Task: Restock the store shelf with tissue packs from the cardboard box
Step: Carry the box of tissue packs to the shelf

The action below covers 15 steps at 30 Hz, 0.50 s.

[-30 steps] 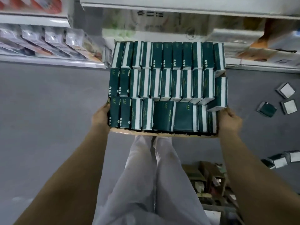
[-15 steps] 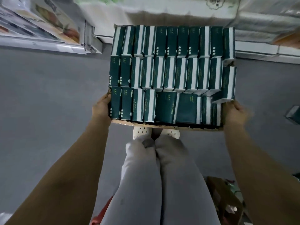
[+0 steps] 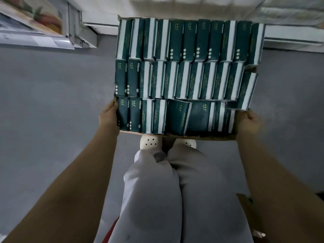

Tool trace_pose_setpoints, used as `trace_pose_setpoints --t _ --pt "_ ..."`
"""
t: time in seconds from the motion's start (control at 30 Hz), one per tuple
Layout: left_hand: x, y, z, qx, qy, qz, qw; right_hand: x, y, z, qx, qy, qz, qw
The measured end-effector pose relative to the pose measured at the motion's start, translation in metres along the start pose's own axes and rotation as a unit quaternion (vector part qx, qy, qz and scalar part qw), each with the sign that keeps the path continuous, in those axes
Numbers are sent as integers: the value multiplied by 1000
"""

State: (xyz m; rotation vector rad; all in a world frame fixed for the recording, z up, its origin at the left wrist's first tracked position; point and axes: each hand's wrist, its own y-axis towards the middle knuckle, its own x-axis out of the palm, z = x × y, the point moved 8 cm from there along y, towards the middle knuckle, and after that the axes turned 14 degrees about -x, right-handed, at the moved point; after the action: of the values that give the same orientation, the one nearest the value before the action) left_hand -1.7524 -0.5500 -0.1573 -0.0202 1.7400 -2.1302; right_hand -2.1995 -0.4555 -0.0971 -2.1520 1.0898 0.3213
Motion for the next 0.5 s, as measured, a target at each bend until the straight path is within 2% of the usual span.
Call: trace_pose_setpoints --t 0.13,0.2,0.3,0.33,0.4,0.43,0.5 --pt "-1 -7 -8 -2 74 95 993 -1 -1 9 24 -79 -78 994" --pt "-1 -21 -3 6 103 117 988 -4 -5 8 32 -129 -116 984" --pt "-3 -54 1 34 135 162 977 -13 -26 -5 17 -194 -79 978" --pt "-2 -73 3 51 158 182 969 -14 -33 -8 7 -196 -60 979" --pt "5 -112 4 117 209 220 946 -3 -50 -10 2 -198 -73 978" --pt "9 -128 5 166 233 228 931 7 -59 -9 16 -193 -104 976" --pt "30 -149 -3 239 277 184 912 33 -73 1 37 -192 -190 962"
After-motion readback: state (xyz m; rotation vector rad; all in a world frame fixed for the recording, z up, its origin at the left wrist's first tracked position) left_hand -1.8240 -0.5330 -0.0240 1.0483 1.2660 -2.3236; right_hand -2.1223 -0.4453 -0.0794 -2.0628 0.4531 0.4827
